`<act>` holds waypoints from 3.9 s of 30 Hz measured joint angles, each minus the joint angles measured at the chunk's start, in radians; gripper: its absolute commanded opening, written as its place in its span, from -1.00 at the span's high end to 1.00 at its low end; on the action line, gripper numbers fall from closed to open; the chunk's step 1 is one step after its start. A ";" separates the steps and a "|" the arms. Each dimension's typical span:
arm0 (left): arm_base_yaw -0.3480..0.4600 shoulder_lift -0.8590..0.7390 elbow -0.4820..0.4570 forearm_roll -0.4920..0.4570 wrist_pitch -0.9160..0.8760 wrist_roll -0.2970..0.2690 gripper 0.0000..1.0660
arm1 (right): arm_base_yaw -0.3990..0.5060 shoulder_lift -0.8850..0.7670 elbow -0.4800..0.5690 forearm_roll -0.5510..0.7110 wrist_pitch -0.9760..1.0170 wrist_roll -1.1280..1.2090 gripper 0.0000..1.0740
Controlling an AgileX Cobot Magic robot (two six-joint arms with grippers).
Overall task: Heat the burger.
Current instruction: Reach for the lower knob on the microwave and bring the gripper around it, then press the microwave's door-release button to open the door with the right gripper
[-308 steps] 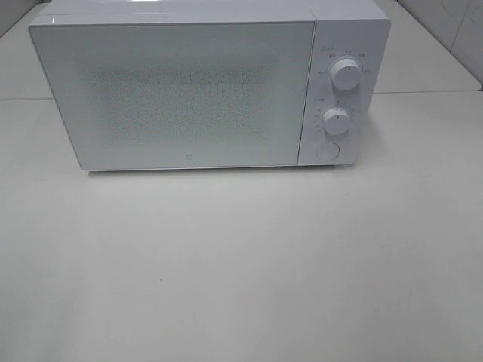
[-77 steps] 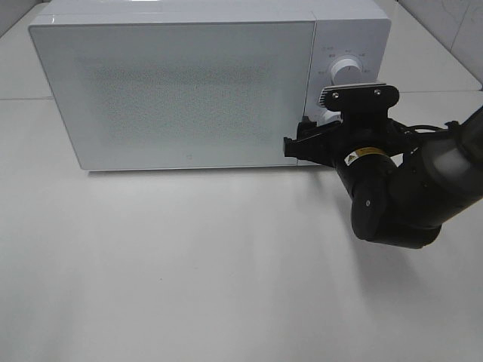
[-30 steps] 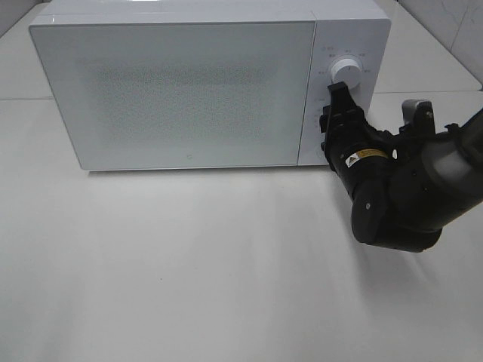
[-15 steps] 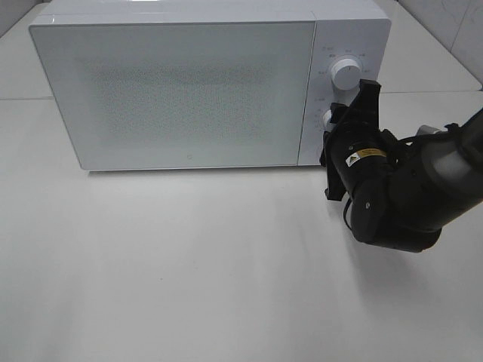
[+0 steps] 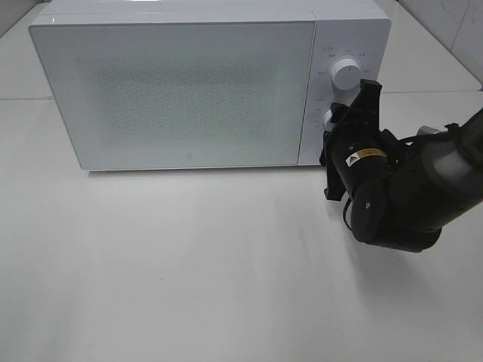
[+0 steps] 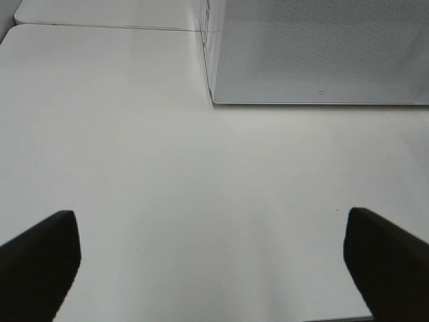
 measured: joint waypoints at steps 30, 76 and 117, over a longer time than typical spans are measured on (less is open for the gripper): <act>0.000 0.000 0.000 0.000 0.000 0.000 -0.88 | -0.024 -0.024 0.079 0.071 -0.013 -0.050 -0.30; 0.000 0.000 0.000 0.000 0.000 0.000 -0.88 | -0.023 -0.772 0.300 -0.173 0.663 -1.519 -0.34; 0.000 0.000 0.000 0.000 0.000 0.000 -0.88 | -0.024 -0.971 0.039 -0.649 2.149 -1.391 -0.25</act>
